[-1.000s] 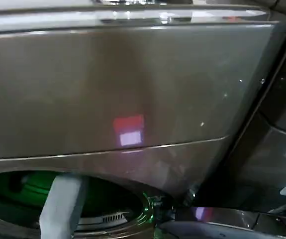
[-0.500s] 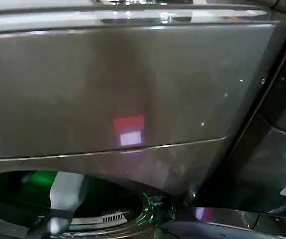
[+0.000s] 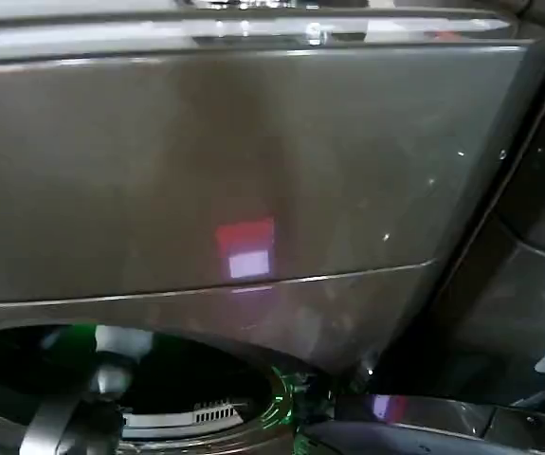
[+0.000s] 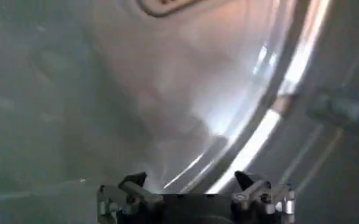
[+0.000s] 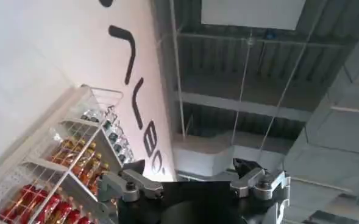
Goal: Grasp the clothes from the dryer.
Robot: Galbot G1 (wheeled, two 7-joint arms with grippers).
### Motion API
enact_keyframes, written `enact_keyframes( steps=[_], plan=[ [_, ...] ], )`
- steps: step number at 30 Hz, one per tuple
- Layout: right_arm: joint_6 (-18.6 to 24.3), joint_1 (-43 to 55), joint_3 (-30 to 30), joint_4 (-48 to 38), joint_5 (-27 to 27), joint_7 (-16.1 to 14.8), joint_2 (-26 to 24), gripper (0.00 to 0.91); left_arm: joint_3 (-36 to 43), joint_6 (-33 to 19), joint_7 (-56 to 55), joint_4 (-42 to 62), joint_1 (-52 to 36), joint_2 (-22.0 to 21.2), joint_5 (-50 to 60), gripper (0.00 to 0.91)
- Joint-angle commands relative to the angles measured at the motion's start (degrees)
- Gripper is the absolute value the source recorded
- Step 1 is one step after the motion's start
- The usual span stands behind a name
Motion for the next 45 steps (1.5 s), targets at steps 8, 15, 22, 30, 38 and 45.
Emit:
enact_keyframes(
  steps=[8,15,22,30,38,45],
  plan=[
    [0.11,0.28,-0.21,0.14,-0.04,-0.03,0.18,0.907,11.97,-13.44,11.46,12.63,-8.62,-0.21,18.33,0.907],
    [0.05,1.13,-1.22,0.64,-0.11,0.01,0.32,0.907,13.27,-14.26,13.52,13.86,-10.06,0.41,24.79,0.907],
    [-0.10,0.59,-0.93,0.67,-0.12,-0.03,0.21,0.907,18.10,-16.29,14.85,12.90,-10.37,2.72,23.92,0.907],
    [-0.10,0.40,-0.63,0.36,-0.18,-0.04,0.44,0.907,20.64,-17.74,16.78,12.75,-10.29,3.35,19.78,0.907],
    [-0.08,0.18,-0.56,0.30,-0.21,-0.02,0.47,0.907,22.80,-17.70,18.97,12.91,-10.17,1.99,16.81,0.466],
    [-0.10,0.47,-0.88,0.38,-0.23,0.04,0.51,0.907,23.69,-19.73,18.43,13.14,-11.37,2.14,12.37,0.000]
  ],
)
